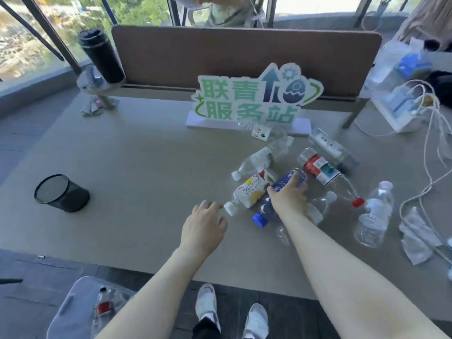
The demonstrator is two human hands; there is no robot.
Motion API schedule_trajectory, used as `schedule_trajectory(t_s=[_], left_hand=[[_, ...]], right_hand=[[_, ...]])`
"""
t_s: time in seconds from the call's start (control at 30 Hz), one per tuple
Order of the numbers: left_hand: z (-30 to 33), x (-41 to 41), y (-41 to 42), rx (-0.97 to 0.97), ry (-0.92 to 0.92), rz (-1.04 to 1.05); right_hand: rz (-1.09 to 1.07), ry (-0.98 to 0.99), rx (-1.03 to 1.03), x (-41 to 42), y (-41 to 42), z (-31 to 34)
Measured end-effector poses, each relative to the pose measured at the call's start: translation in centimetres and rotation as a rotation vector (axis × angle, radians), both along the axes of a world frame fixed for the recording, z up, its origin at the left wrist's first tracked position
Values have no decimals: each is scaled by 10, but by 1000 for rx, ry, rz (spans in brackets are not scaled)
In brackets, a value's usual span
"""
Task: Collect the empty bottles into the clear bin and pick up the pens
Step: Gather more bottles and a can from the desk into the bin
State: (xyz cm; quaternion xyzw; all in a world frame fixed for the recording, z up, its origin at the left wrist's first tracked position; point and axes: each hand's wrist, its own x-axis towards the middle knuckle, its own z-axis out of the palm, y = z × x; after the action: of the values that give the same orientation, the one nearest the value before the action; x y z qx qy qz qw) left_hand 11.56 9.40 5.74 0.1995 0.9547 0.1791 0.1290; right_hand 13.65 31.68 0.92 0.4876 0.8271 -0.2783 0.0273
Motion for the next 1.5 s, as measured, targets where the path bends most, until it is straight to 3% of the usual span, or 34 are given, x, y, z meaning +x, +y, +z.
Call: schedule_trajectory(t_s=[0.23, 0.47, 0.67, 0.9, 1.13, 1.23, 1.33, 1.5], left_hand=[[-5, -35, 18, 26, -26, -75], [-5, -64, 74, 10, -63, -218], [-40, -66, 122, -112, -84, -286], [-58, -58, 115, -160, -115, -305], [-17, -53, 67, 60, -105, -62], [4, -55, 22, 136, -26, 111], [19, -51, -41, 173, 38, 314], [24, -19, -172, 136, 76, 653]], right_hand=[[-122, 11, -62, -16, -7, -6], [-225, 219, -39, 17, -13, 39], [-283, 355, -53, 54, -20, 44], [-295, 397, -112, 83, -32, 29], [-79, 463, -146, 64, -40, 48], [94, 529, -286, 37, -62, 59], [268, 615, -459, 7, -103, 63], [626, 581, -538, -23, -213, 65]])
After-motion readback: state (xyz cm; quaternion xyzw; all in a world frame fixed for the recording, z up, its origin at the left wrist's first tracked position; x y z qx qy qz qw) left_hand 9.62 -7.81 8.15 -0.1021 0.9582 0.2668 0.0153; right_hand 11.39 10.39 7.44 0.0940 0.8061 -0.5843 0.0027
